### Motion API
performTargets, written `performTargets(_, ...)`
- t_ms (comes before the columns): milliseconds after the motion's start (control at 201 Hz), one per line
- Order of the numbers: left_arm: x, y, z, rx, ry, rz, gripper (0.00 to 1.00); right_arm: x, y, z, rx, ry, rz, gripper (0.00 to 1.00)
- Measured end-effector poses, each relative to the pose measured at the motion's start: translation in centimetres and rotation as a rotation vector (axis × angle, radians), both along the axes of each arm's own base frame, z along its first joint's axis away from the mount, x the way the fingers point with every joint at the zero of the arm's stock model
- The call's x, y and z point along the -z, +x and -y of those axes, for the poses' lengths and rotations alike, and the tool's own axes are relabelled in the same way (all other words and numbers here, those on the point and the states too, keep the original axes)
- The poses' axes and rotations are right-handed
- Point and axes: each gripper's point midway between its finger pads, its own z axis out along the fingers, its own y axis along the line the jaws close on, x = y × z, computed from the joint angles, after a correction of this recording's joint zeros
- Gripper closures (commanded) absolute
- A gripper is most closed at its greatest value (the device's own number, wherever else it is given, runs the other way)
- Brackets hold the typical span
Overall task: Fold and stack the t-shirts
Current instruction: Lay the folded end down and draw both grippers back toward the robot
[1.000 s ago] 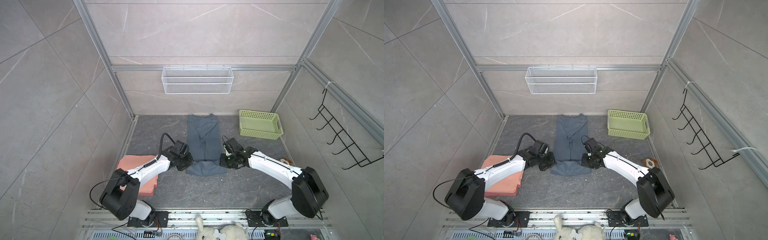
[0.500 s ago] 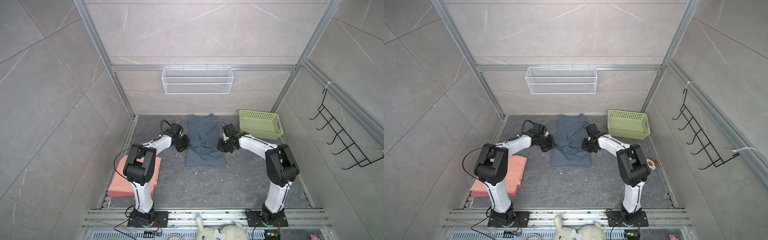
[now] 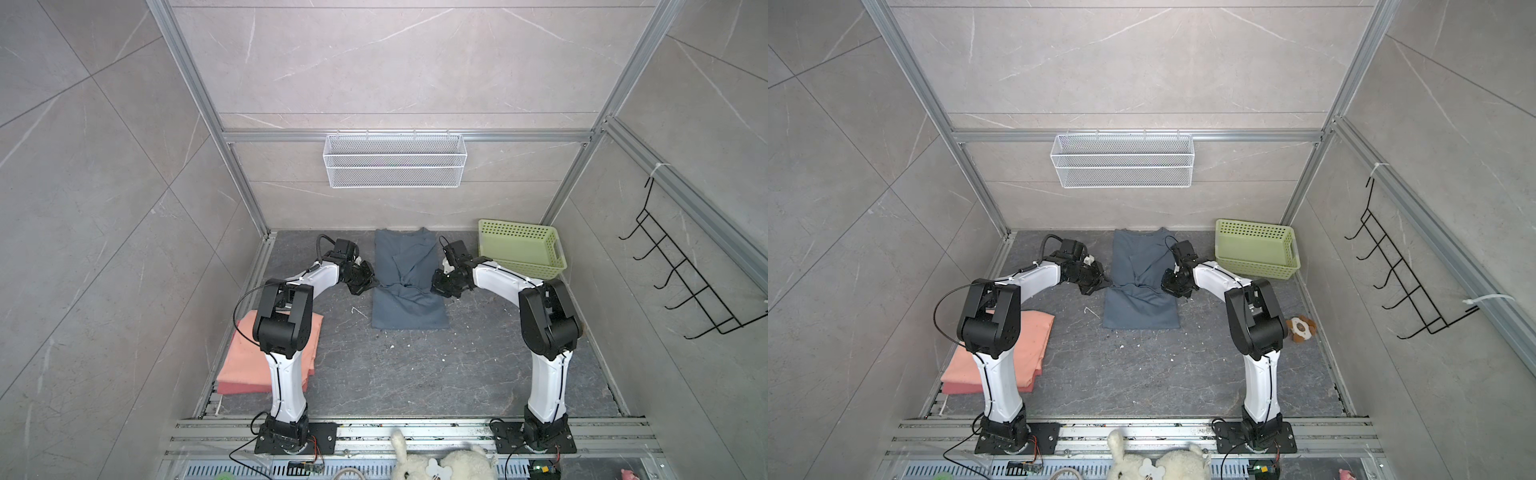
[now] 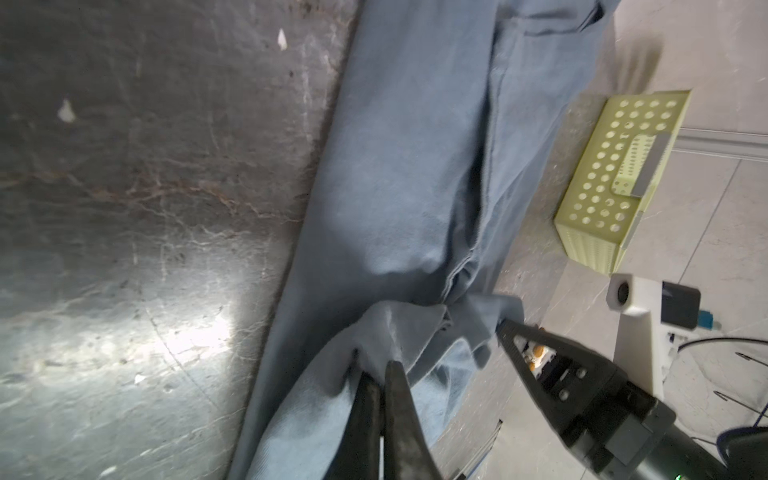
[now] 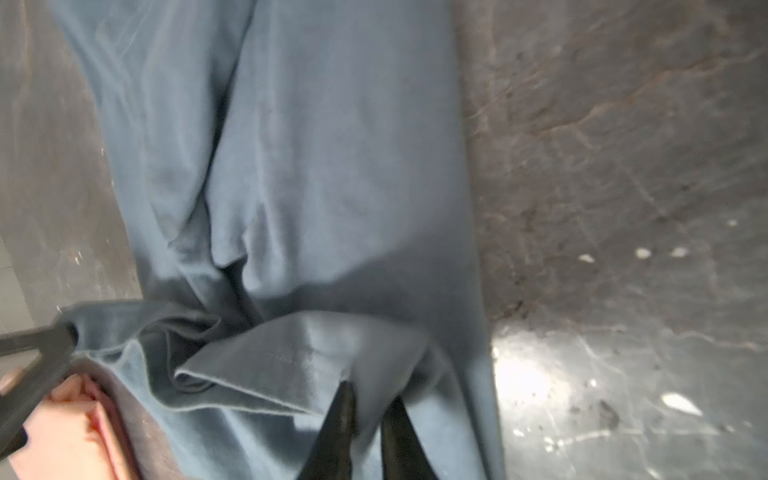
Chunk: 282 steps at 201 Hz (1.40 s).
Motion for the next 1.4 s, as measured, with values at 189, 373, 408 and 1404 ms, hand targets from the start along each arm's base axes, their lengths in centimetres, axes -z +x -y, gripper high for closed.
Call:
performTargets(189, -0.8, 1.4, -1.2, -0.024, -0.007, 0.021, 0.42, -1.2, 2.2, 1.4, 0.056, 0.048, 0.051, 0.31)
performTargets(373, -1.2, 1.8, -3.2, -0.062, 0.01, 0.033, 0.32, -3.3, 2.5, 2.5, 0.077, 0.067, 0.105, 0.31)
performTargets(408, -1.3, 1.5, -3.5, -0.065, 0.014, 0.033, 0.31, -3.7, 2.1, 2.6, 0.078, 0.072, 0.11, 0.31)
performTargets(1404, 3.8, -14.8, -1.3, -0.011, -0.061, -0.251, 0.36, 1.8, -15.8, 2.4, 0.096, 0.301, -0.167, 0.33)
